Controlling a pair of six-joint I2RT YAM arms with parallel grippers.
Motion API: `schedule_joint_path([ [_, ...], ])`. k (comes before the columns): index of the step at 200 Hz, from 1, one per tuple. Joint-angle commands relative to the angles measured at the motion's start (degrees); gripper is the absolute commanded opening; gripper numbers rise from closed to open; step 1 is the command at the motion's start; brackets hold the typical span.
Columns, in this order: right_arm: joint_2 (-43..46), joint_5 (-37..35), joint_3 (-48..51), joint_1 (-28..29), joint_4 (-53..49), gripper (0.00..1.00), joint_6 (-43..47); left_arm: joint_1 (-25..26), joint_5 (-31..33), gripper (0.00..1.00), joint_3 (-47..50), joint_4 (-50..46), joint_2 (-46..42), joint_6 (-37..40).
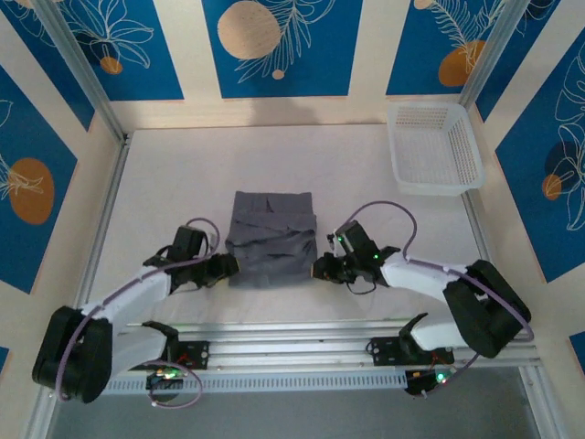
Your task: Fold the inside-out t-shirt
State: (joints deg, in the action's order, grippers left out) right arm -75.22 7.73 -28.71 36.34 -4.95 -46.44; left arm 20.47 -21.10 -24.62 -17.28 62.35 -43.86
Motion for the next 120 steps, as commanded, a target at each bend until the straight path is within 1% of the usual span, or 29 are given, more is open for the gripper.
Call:
schedule_joint_path([
  [1, 5.4, -3.1, -0.8, 0.2, -5.4, 0.51, -1.5, 1.7, 3.1, 0.59, -0.3, -7.0, -5.4, -1.9],
  [18, 8.4, -4.9, -3.5, 0.1, -8.9, 0.52, -1.2, 1.7, 4.3, 0.60, -2.4, -7.8, -7.8, -2.2],
  [36, 8.3, -5.6, -5.9, 0.1, -8.8, 0.51, -2.4, 1.8, 5.7, 0.60, -5.0, -6.7, -5.6, -1.4],
  [58, 4.3, -5.0, -8.2, 0.0, -5.4, 0.52, -4.0, 1.7, 7.4, 0.59, -6.6, -2.6, -0.3, -1.1],
  [93, -3.3, -6.1, -11.8, -0.3, -1.7, 0.52, -4.2, 1.6, 5.0, 0.57, -8.8, 4.8, 8.8, -1.8],
  [113, -7.6, -3.7, -14.2, -0.8, 1.3, 0.44, -4.2, 1.6, 5.0, 0.53, -10.1, 5.9, 11.0, -1.4],
  [120, -9.1, -3.1, -15.1, -0.8, 1.9, 0.39, -4.3, 1.6, 5.3, 0.52, -10.5, 5.9, 11.5, -1.1],
])
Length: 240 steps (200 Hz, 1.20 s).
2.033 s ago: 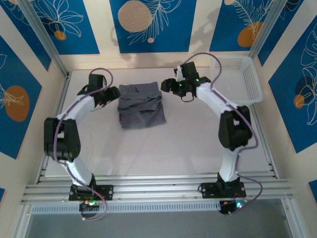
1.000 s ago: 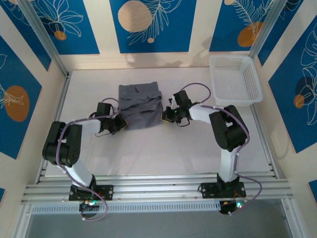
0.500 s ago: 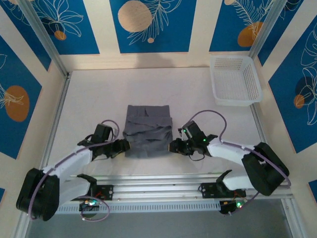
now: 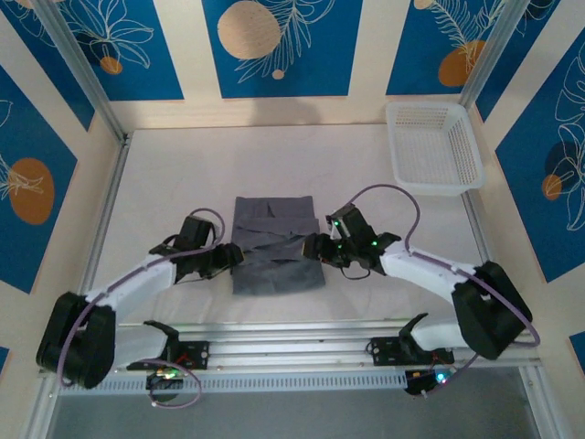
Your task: Fold the inside-out t-shirt
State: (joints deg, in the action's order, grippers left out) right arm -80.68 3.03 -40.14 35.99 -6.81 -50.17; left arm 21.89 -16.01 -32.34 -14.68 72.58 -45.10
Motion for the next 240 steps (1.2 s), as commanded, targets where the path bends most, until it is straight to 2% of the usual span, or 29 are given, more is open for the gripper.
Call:
schedule_joint_path([
  [1, -4.0, 1.8, -4.0, -0.5, 4.0, 0.38, -0.5, 0.2, 0.2, 0.52, -2.8, 3.3, 1.3, 0.2],
  [30, -7.6, 2.9, -6.3, -0.5, 5.3, 0.18, -0.9, 0.2, 0.5, 0.44, -3.4, 3.1, 2.2, 0.5],
  [54, -7.6, 3.2, -7.0, -0.8, 4.9, 0.07, -0.6, 0.2, 0.5, 0.37, -3.8, 2.4, 2.7, 0.8],
  [81, -6.9, 3.2, -6.6, -1.2, 4.2, 0.00, -1.1, 0.2, 0.5, 0.12, -4.1, 2.0, 2.9, 1.0],
  [96, -6.1, 3.5, -6.5, -1.6, 4.2, 0.00, -1.6, 0.2, 0.4, 0.00, -4.9, 1.4, 2.6, 0.9],
  [134, -6.3, 5.6, -9.6, -5.1, 4.3, 0.00, -2.1, -0.3, 2.0, 0.00, -12.8, -0.4, 4.1, 1.9],
  [169, -11.9, 6.2, -15.4, -10.4, 6.9, 0.00, 1.2, -3.3, 5.1, 0.00, -23.4, 1.2, 15.8, 4.0],
  [180, -15.0, 7.2, -17.6, -12.4, 8.4, 0.09, 2.7, -4.8, 3.9, 0.08, -26.3, 2.9, 20.9, 4.6],
  [190, -18.3, 9.0, -20.8, -14.0, 8.0, 0.28, 4.6, -6.1, 2.9, 0.18, -28.8, 3.9, 25.0, 5.0],
  [195, -19.9, 9.6, -22.9, -14.7, 7.3, 0.35, 5.7, -6.4, 2.8, 0.24, -29.9, 4.3, 26.8, 5.2],
  [213, -24.1, 9.9, -28.7, -16.8, 3.4, 0.43, 8.6, -7.9, 3.2, 0.40, -33.5, 4.6, 30.6, 6.2],
  [240, -24.8, 8.9, -32.5, -19.0, -2.8, 0.47, 14.2, -10.4, 3.5, 0.58, -36.5, 2.3, 29.9, 9.4],
])
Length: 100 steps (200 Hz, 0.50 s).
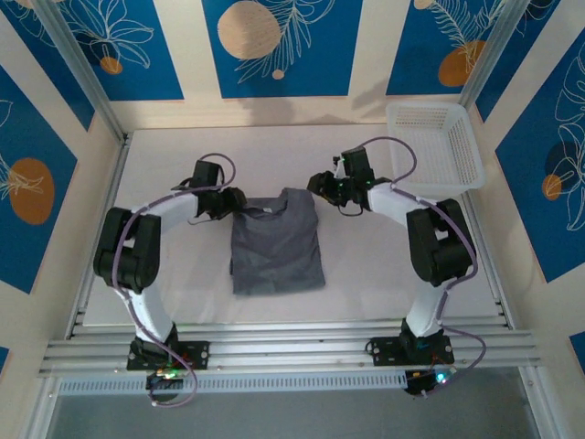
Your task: Fold the inside-out t-shirt
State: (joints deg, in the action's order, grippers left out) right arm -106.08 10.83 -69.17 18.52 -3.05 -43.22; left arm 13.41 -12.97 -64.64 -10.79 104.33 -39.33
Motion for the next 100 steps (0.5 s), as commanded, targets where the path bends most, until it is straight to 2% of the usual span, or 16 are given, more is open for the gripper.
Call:
schedule_joint_path([
  [1, 0.6, 1.1, -3.5, -1.5, -6.6, 0.47, 7.2, -2.1, 0.5, 0.59, -4.2, -1.7, -2.0, 3.8],
  [24, 2.5, -2.2, 0.2, -1.4, -8.4, 0.54, 12.4, -2.7, 2.3, 0.70, -1.7, -3.8, -6.3, 8.3],
  [49, 1.5, -0.4, 4.4, -0.8, -5.0, 0.58, 14.6, -2.7, 0.0, 0.73, 2.6, -1.6, -6.9, 10.2],
  [100, -9.4, 1.0, -5.0, 2.7, -9.7, 0.59, 17.4, -2.4, -5.5, 0.72, 1.6, 2.5, -0.1, 12.7],
])
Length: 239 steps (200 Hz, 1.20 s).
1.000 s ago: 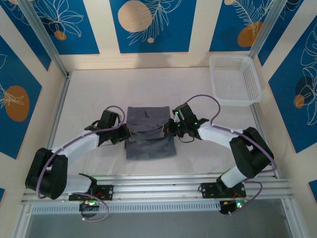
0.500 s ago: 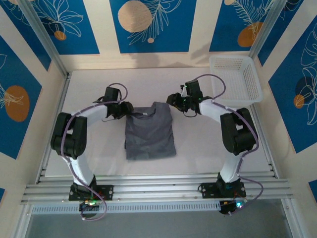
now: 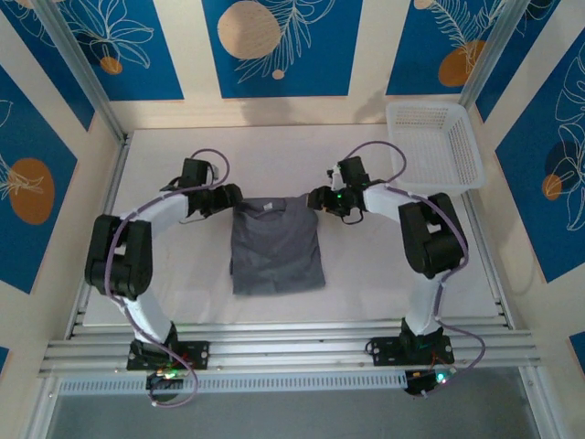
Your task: Fold the inside-out t-shirt
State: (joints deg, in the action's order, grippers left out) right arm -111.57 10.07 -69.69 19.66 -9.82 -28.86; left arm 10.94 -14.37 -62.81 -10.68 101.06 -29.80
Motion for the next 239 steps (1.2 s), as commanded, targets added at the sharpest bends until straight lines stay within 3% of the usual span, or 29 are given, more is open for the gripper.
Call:
schedule_joint_path([
  [1, -4.1, 1.8, -4.7, 1.6, -3.0, 0.59, 3.0, 0.1, -4.2, 0.72, -0.2, 2.5, 3.3, 3.2],
  [28, -7.9, 1.6, -7.0, 2.4, -3.8, 0.56, 1.7, 0.3, -9.4, 0.77, -2.2, 4.2, 6.8, 3.7],
  [46, -8.7, 2.3, -6.9, 2.6, -3.2, 0.49, 0.8, 0.7, -9.1, 0.78, -3.7, 3.8, 8.7, 3.3],
  [86, -8.9, 3.0, -7.0, 2.7, -3.3, 0.42, -0.5, 1.6, -11.0, 0.70, -8.0, 2.9, 14.1, 1.2],
  [122, -8.8, 3.1, -7.6, 2.7, -4.2, 0.42, -0.4, 2.8, -13.3, 0.49, -8.4, 4.4, 15.8, 0.7],
  [151, -8.8, 3.1, -7.5, 2.7, -4.5, 0.41, -0.5, 3.3, -13.3, 0.20, -8.5, 4.0, 14.7, 1.0],
  [171, -8.8, 2.9, -7.5, 2.6, -4.8, 0.41, -0.4, 3.2, -10.9, 0.11, -8.7, 2.1, 13.4, 2.1],
  [191, -8.3, 1.6, -7.6, 2.5, -5.5, 0.45, -0.6, 3.2, -9.8, 0.13, -9.0, 0.9, 13.1, 2.6],
  [220, -8.0, -3.1, -8.4, 2.2, -7.9, 0.59, -2.6, 3.1, -8.7, 0.41, -9.2, 0.5, 13.8, 2.1],
  [239, -10.0, -2.5, -10.4, 2.7, -9.5, 0.59, -2.1, 3.2, -9.2, 0.44, -9.3, 1.6, 14.7, 0.9],
])
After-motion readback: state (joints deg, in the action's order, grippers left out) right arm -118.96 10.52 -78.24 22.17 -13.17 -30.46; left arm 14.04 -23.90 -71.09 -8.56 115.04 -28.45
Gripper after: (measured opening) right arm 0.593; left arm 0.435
